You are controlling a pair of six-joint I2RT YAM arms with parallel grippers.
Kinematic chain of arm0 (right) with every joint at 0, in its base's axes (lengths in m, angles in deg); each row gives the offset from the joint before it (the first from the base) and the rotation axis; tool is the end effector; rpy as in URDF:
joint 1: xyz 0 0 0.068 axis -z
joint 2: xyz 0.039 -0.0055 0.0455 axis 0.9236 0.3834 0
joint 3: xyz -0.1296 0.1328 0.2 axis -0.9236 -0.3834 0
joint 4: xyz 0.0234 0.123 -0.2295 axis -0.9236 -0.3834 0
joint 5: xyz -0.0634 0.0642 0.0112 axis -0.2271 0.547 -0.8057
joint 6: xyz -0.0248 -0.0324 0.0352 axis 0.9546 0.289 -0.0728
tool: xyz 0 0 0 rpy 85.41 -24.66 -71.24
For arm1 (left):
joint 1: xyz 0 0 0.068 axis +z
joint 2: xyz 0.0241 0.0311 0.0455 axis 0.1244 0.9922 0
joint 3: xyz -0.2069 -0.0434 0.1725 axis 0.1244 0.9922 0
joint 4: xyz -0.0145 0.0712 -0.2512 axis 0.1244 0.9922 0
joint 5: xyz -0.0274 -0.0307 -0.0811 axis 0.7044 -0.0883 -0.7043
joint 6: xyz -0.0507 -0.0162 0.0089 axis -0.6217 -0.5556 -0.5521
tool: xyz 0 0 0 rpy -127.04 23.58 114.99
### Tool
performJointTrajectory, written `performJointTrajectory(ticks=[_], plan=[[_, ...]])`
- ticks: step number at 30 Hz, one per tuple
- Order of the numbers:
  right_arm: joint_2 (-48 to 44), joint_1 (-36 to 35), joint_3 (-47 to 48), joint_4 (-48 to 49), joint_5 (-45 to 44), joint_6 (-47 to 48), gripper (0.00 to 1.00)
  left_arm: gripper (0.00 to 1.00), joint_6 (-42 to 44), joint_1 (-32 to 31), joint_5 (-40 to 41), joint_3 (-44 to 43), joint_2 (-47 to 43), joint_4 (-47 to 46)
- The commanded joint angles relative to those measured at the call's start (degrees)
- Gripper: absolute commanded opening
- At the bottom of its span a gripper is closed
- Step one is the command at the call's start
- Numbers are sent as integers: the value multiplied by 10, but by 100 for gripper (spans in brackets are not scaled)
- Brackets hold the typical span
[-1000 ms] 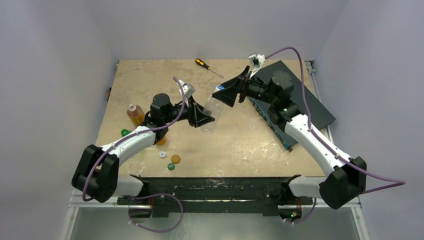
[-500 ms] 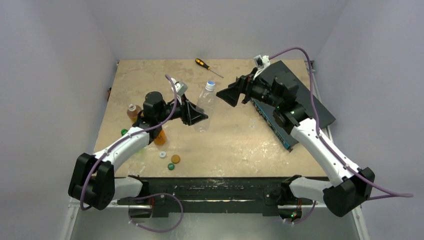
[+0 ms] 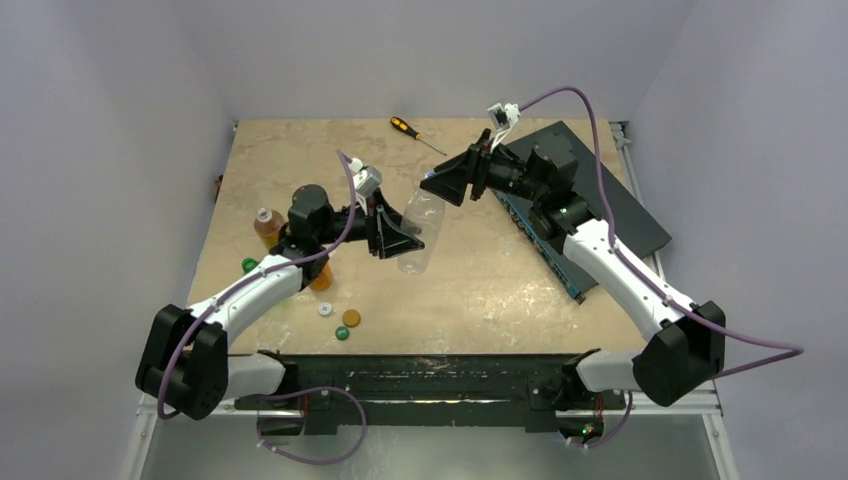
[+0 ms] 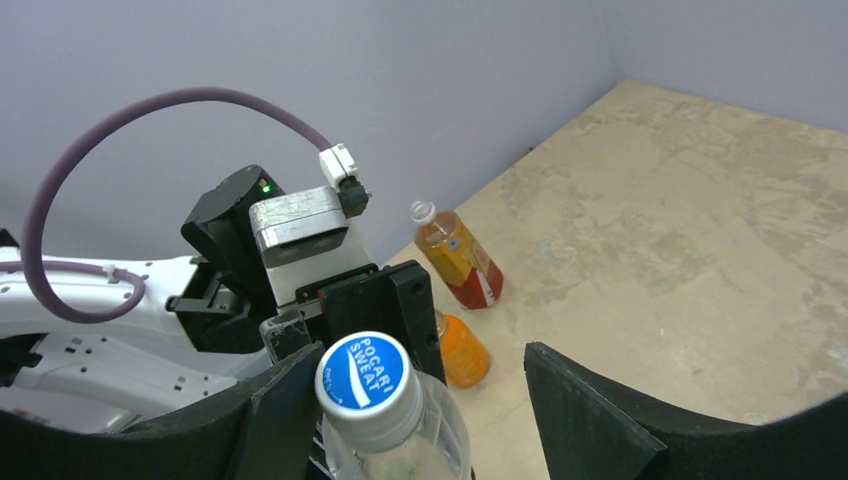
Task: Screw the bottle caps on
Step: Screw the bottle cap onto the plastic bottle.
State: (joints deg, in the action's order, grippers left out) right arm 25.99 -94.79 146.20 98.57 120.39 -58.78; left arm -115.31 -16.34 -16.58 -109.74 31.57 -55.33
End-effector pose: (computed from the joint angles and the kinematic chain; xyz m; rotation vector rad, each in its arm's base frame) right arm 0.2618 0.1597 0.3983 -0.5299 1.5985 1.2634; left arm 0.2408 -0.1366 0.2888 0.7434 1.6323 -1.4426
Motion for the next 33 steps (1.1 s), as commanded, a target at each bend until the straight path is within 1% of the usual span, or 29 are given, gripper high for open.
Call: performJointTrajectory(ticks=[1,7,9,11,17,21,23,27,29,31,33], plan=[[11,-2,12,108,59,-47,74,0,-14,-10,-21,-5,9,-45],[14,-4,-1,163,88,-82,67,0,-38,-12,-20,7,21,-80],[15,-4,-4,170,100,-89,63,0,-45,-12,-17,11,23,-93],[14,-4,-8,173,110,-92,59,0,-49,-12,-15,12,25,-99],[13,-4,-15,160,113,-91,56,0,-54,-12,-14,13,25,-102],[15,-4,-13,148,111,-88,49,0,-56,-12,-14,13,25,-103],[14,-4,-13,141,106,-85,43,0,-56,-12,-14,13,24,-102],[17,-4,-5,121,103,-75,25,0,-57,-12,-11,13,24,-97],[16,-4,-2,98,94,-59,19,0,-60,-12,-6,11,24,-96],[11,-6,8,55,63,-36,14,0,-56,-12,8,7,22,-78],[10,-14,30,-32,-5,-1,8,0,-18,-12,52,-9,14,-17]])
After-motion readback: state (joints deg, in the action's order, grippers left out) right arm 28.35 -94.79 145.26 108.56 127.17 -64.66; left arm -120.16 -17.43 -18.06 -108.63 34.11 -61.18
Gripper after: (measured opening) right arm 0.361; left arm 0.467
